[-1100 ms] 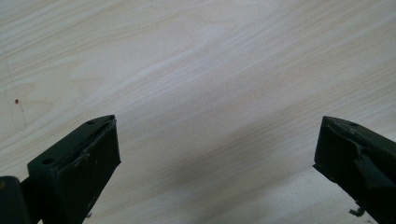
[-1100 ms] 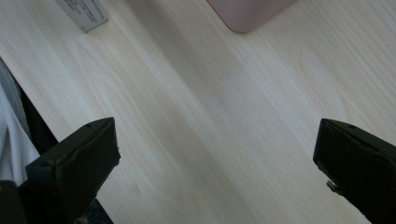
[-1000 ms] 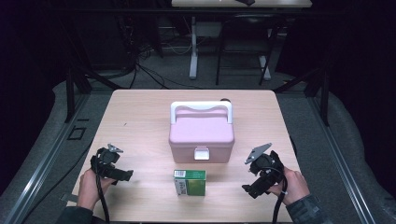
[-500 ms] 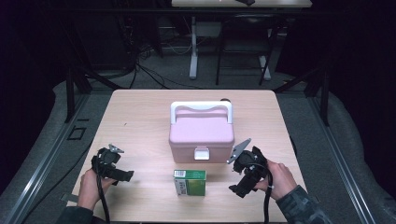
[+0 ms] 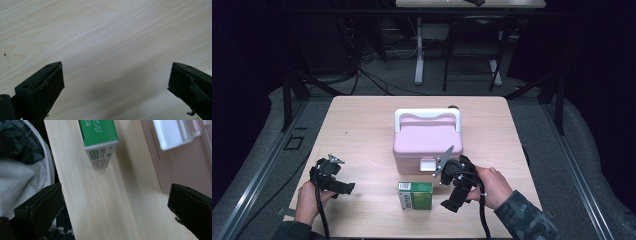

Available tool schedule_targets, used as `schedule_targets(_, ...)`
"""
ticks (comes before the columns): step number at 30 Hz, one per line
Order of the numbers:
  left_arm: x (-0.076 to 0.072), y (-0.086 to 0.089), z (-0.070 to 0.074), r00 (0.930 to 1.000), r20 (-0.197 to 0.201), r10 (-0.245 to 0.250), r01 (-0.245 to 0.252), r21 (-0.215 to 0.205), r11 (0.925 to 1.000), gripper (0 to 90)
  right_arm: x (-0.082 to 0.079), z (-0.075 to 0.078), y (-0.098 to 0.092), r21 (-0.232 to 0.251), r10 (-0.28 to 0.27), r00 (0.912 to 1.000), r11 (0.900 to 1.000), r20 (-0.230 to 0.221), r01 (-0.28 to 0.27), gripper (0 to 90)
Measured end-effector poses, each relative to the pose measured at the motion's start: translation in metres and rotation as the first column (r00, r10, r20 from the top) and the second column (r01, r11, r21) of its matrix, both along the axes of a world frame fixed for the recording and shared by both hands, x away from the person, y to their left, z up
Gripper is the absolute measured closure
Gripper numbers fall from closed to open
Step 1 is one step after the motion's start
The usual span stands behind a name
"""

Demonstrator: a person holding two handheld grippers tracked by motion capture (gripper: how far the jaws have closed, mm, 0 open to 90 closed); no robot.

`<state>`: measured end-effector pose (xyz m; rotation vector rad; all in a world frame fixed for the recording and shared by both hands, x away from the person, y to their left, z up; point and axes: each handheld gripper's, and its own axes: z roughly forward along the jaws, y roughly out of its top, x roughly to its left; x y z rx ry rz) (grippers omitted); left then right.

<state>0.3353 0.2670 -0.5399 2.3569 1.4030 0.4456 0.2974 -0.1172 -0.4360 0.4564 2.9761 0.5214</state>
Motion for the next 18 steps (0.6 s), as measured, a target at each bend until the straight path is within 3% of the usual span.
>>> schedule_targets(18,0.0,-0.001,-0.001,0.9999,-0.01,-0.006,0.006,0.002,1.0,0.1,0.011,0.006,0.049,-0.067,0.116,0.9924,0.991,-0.039,-0.119,0.0)
